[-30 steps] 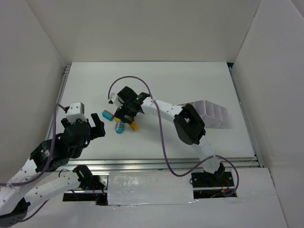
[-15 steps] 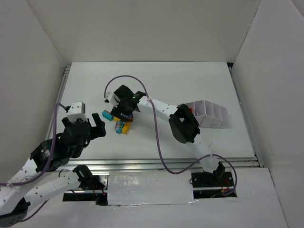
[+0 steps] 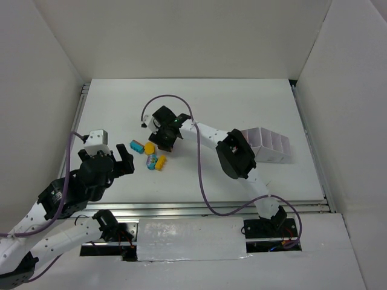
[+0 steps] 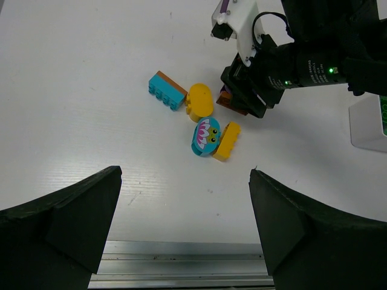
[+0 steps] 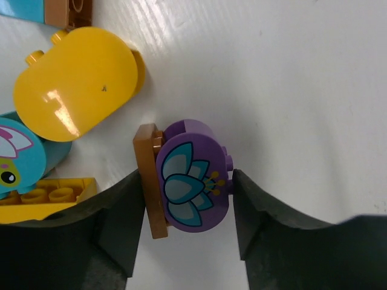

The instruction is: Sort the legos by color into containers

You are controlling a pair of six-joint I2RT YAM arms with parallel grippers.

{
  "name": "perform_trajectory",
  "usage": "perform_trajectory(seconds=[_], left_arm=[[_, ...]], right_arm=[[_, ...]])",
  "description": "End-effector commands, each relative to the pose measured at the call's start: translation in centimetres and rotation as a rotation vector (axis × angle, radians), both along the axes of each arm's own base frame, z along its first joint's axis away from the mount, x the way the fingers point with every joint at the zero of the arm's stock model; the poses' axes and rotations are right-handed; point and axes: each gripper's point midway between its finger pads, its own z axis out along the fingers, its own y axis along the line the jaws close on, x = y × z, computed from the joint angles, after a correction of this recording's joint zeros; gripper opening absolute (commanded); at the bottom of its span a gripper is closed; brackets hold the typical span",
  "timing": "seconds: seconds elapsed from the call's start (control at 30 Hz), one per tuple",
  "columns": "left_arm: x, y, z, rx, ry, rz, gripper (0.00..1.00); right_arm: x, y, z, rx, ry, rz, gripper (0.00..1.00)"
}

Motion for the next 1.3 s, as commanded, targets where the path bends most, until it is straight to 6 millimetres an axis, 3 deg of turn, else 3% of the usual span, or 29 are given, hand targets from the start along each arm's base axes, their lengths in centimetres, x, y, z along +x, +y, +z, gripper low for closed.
perform_trajectory(seconds=[0.0,0.1,0.13,0.2,0.23,0.3,0.33,0.4,0.43,0.5,0.53,0.57,0.6,0.63,0.67,0.73,0.83,0.9,0.97,1.27], left_arm=[[0.2,-0.3,1.1,-0.028,-0.037,-0.009,0.99],[0.3,-0.3,1.1,-0.026,-0.035,-0.005,0.99],[0.3,-0.3,1.1,-0.025,-0.034,-0.005,1.00],[0.3,-0.3,1.1,-0.026,-0.034,-0.001,1.00],[0.3,-0.2,1.0,-0.024,-0.032,0.001,0.99],[0.4,-0.3,1.0,-0.028,-0.031,0.005,1.00],[0.4,-0.5,1.1,-0.043,-0.031,0.004,1.00],[0.6,-1.2,1.1,-0.060,-0.027,-0.017,0.99],[0.7,-2.1,1.5,-0.100,-0.031,-0.040,0.99],[1.0,-3.5,2.0,-0.142,-0.025,-0.071,0.99],[0.8,-4.9,2.6,-0.203,-0.013,-0.116,1.00],[1.0,-6.3,3.8,-0.258,-0.032,-0.157,0.99],[1.3,-7.7,4.2,-0.290,-0.023,-0.195,0.99],[0.7,-9.7,4.9,-0.359,-0.002,-0.278,1.00],[0.9,-11.4,6.5,-0.423,-0.034,-0.334,0.99],[0.4,-14.7,7.1,-0.508,0.005,-0.452,1.00],[0.8,-18.2,8.3,-0.586,0.021,-0.545,1.00],[0.8,-20.1,8.8,-0.627,0.040,-0.610,1.00],[0.7,-21.0,8.9,-0.648,0.042,-0.641,1.00],[0.7,-22.4,7.8,-0.676,0.070,-0.681,0.95]], right_arm=[[0.3,-1.1,0.9,0.020,-0.008,-0.061,0.54],[1.7,-1.8,1.6,0.052,-0.043,-0.135,0.33],[2.1,-2.1,2.0,0.065,-0.045,-0.154,0.21],[2.7,-2.7,3.2,0.115,-0.028,-0.206,0.17],[3.0,-3.0,5.0,0.153,-0.044,-0.229,0.09],[3.4,-4.2,6.4,0.217,-0.040,-0.329,0.07],[2.6,-5.2,8.5,0.257,-0.048,-0.363,0.00],[2.1,-5.6,11.9,0.398,-0.059,-0.473,0.00],[0.6,-7.5,14.1,0.439,-0.091,-0.522,0.00],[-1.1,-8.3,16.9,0.562,-0.093,-0.594,0.00],[-3.7,-9.5,18.3,0.602,-0.097,-0.597,0.00],[-5.0,-9.8,19.4,0.661,-0.085,-0.623,0.00],[-6.1,-10.0,20.3,0.709,-0.092,-0.626,0.00],[-8.9,-10.5,21.2,0.756,-0.088,-0.605,0.00],[-10.0,-10.6,22.1,0.807,-0.073,-0.606,0.00],[-13.0,-11.2,23.6,0.894,-0.069,-0.577,0.00],[-15.8,-12.2,25.6,1.002,-0.062,-0.545,0.00],[-17.3,-12.5,26.9,1.054,-0.061,-0.523,0.00],[-18.1,-12.7,26.6,1.045,-0.060,-0.530,0.00],[-19.5,-12.3,28.5,1.049,-0.099,-0.522,0.00]])
